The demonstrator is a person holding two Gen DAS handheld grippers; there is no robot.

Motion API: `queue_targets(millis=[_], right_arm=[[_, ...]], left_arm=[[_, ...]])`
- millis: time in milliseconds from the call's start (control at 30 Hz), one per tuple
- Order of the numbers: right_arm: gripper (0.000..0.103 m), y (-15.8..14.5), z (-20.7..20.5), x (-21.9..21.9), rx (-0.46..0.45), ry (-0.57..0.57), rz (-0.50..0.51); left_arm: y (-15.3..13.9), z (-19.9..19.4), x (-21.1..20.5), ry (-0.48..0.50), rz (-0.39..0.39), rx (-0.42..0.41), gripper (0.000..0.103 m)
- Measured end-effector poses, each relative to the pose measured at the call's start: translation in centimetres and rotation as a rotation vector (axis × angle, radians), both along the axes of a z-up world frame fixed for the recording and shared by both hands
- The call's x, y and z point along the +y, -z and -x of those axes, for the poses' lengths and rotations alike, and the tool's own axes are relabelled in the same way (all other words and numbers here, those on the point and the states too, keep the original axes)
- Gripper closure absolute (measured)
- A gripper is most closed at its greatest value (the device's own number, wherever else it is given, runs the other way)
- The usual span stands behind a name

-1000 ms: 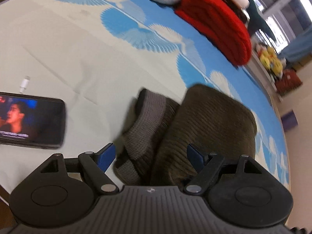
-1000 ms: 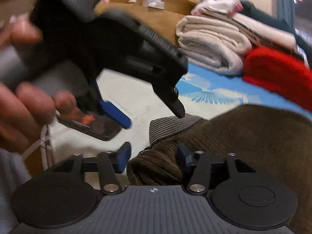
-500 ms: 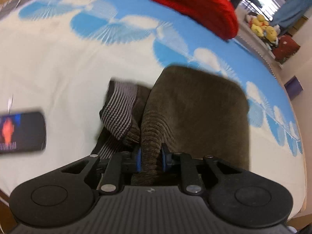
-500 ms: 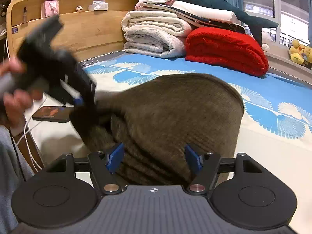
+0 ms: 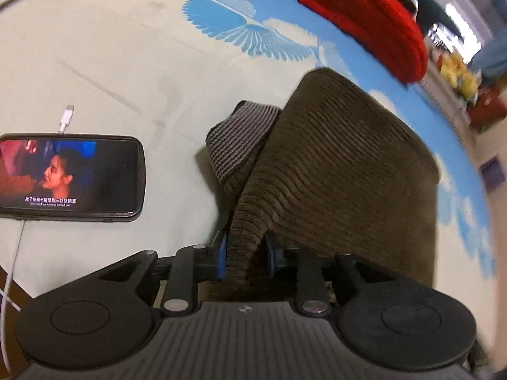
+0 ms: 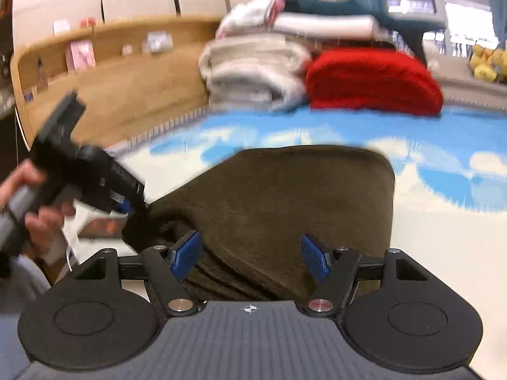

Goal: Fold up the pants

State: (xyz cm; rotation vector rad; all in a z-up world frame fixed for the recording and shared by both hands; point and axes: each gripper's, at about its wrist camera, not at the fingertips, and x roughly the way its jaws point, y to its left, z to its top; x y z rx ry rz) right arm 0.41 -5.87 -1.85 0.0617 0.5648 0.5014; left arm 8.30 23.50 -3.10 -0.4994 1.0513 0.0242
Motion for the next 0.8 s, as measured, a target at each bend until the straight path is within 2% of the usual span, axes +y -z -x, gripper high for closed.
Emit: queue_targets(millis=[33,100,200,233,267,333,400,467,633,667,733,800], right_arm=[[0.031,0.8,-0.4,0.2,0.038,-0.006,0.014],[0.031,1.5,-0.3,0.2,0.035,-0.003,0.021],[0.031,1.4,-0.3,0.1,0.032,-0.002,0.019],[0.031,1.3,-0.3,0.0,0.036,0.002,0.013],[0.031,1.2,-0.3,-0.1,0.041,0.006,0.007],[0.031,1.1,-0.3,-0.2,0.044,0.015,0.003],[0.031,1.0,-0.1,-0.3,0.042,0.011,0.01],[0.031,0.8,0.2,-0.4,0.031,0.012,0.016],[0.031,0.4,0.8,-1.2,0.026,0.012,-0.007],[0.031,0.5,0.8,-1.3,0.027,0.009,-0.001],[0.031,0.8,0.9,-1.2,0.031,0.009,0.017],[0.031,0.9,0.8,-1.3,0.034,0.012,0.018]], left_arm=[[-0.6,0.1,0.0,0.016,-0.024,-0.021,0.074],[-1.7,0.6,-0.2,0.037,-0.078,-0.06,0.074],[-3.4,1.1,-0.1,0.056,-0.057,-0.121,0.073],[-3.8,1.0,-0.3,0.075,-0.04,-0.128,0.067],[-4.0,0.6,-0.5,0.087,-0.038,-0.125,0.056],[-3.4,-0.8,-1.8,0.121,-0.106,-0.075,0.043],[-2.4,-0.9,-2.9,0.144,-0.183,-0.004,0.043],[-1.4,-0.1,-3.6,0.165,-0.206,0.023,0.043],[0.0,3.1,-4.4,0.223,-0.33,-0.045,0.045],[0.1,3.1,-4.7,0.246,-0.363,-0.068,0.045],[-0.1,3.8,-6.3,0.301,-0.485,-0.12,0.047],[0.3,5.1,-8.5,0.391,-0.669,-0.184,0.047]])
